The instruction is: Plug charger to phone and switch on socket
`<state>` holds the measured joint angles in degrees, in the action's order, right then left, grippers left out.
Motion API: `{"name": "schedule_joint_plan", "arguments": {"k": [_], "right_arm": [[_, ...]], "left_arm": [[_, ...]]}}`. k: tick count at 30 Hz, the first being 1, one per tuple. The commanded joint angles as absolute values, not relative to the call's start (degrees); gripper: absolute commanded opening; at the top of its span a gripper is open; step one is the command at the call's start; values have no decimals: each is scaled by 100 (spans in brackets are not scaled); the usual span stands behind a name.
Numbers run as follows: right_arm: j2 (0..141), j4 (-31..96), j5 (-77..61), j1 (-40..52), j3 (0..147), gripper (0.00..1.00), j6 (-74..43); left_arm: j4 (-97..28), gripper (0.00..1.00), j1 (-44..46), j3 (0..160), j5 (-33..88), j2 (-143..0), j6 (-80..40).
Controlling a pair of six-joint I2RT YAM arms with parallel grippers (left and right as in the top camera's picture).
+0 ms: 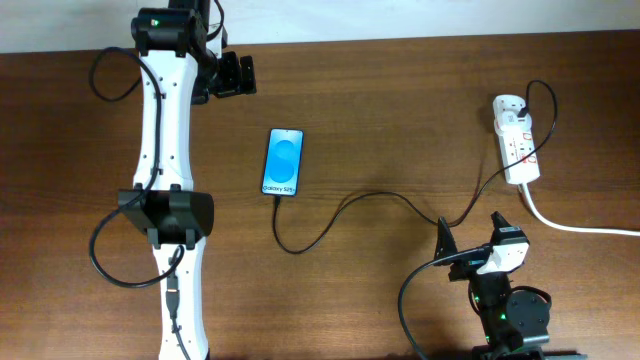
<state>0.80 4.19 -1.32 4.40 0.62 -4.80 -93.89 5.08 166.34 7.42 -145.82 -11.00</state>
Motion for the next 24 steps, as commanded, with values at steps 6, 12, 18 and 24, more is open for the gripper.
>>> {"name": "schedule_joint_plan", "arguments": {"k": [6, 12, 18, 24], "right_arm": [[32, 451, -97, 497, 32, 98, -539], [32, 451, -97, 497, 32, 98, -537], [32, 451, -97, 497, 32, 98, -539], [32, 451, -97, 497, 32, 99, -537]], "left_arm": [[-9397, 99, 548, 16665, 703, -14477, -1129], [-9395, 99, 591, 16044, 255, -13788, -1129], [-8093, 99, 591, 13391, -683, -11636, -1127], [-7015, 99, 589, 11174, -1247, -9789, -1122]]}}
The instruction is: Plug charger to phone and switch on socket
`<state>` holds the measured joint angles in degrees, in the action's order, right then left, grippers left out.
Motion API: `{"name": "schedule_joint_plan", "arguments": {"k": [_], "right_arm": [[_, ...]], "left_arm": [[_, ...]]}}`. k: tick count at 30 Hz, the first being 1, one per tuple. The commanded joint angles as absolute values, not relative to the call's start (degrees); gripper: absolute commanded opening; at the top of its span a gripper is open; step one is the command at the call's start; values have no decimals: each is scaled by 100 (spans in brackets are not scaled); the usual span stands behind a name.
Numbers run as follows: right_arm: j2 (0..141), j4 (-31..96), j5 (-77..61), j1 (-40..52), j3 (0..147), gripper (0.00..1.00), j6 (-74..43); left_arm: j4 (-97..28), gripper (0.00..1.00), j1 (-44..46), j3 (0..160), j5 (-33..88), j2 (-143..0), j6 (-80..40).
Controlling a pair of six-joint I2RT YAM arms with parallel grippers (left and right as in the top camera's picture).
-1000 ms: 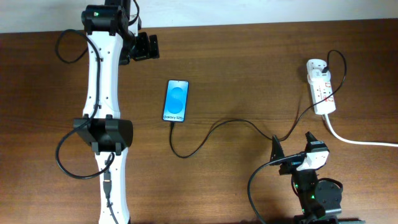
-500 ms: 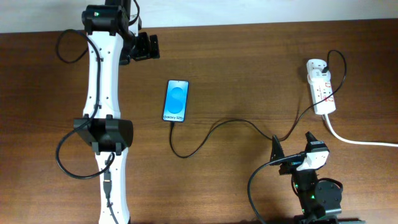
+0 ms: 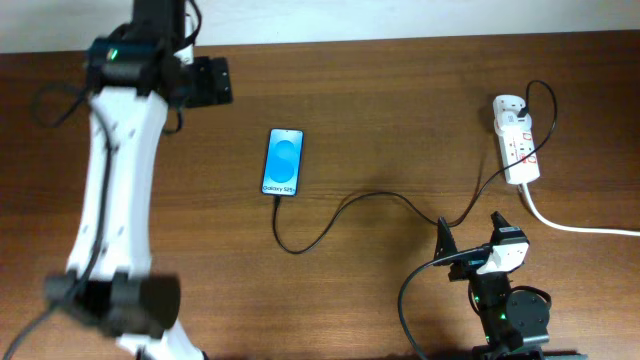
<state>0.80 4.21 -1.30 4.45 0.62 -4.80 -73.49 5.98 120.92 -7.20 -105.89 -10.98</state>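
The phone (image 3: pixel 283 162) lies face up mid-table with its blue screen lit. A black charger cable (image 3: pixel 340 210) meets its bottom edge and runs right, up to the white socket strip (image 3: pixel 517 140) at the far right. My left gripper (image 3: pixel 222 82) hovers at the back, up and left of the phone, with nothing visibly in it; its jaws are too dark to read. My right gripper (image 3: pixel 470 238) sits at the front right beside the cable, open and empty.
A white mains cord (image 3: pixel 580 228) leaves the socket strip toward the right edge. The left arm's white links (image 3: pixel 115 170) span the table's left side. The right arm's base (image 3: pixel 510 310) is at the front edge.
The left arm has swung to the left, its gripper now a little further left and away from the phone. Phone, cable, socket strip and right arm are unchanged.
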Motion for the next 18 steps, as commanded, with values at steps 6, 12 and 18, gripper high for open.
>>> {"name": "schedule_joint_plan", "arguments": {"k": [6, 12, 18], "right_arm": [[32, 451, -97, 497, 32, 98, -539], [32, 451, -97, 497, 32, 98, -539], [32, 451, -97, 497, 32, 98, -539]], "left_arm": [[-5570, 99, 585, 8864, -1485, -7996, -928], [-4119, 99, 585, 6971, -1306, -6724, -489], [-1809, 99, 585, 4556, -663, -5059, 445]]}}
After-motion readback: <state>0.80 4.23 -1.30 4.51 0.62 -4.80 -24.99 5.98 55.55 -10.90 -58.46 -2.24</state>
